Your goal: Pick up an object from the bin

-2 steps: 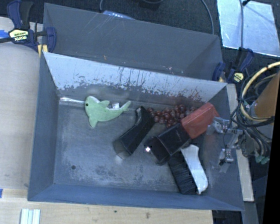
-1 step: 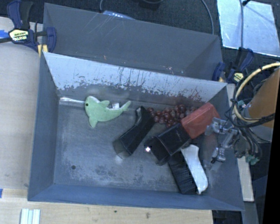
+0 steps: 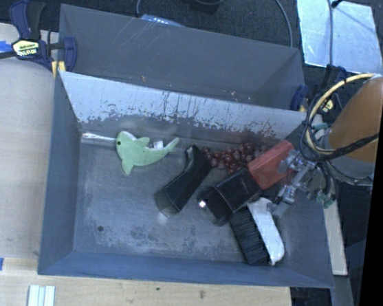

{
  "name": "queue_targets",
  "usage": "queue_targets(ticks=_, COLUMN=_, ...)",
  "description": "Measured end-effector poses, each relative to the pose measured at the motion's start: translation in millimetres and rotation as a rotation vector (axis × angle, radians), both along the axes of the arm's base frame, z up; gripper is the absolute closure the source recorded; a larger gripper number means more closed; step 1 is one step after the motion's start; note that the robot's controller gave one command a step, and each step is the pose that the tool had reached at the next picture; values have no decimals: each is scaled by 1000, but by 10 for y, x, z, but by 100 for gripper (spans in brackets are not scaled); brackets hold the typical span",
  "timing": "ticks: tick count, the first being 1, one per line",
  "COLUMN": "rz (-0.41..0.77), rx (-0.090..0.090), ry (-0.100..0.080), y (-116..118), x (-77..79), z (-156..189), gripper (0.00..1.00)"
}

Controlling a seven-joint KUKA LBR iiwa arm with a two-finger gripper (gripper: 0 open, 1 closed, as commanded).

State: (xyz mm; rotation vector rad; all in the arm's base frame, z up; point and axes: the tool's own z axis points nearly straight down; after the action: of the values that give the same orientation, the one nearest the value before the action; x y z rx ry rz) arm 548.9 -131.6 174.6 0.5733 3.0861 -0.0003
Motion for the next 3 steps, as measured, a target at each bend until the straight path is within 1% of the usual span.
queue_targets(ticks=1, rz=94, rx=-4, ry=-11, y=132, x=164, z=-441, gripper=0)
queue_targets(ticks=2, rz=97, rx=-2, ry=-7, y=168, x=180, z=-579, gripper=0)
queue_targets(ticks=3, rz=-76, rx=3, ry=-5, y=116, x=329, z=-615, gripper=0)
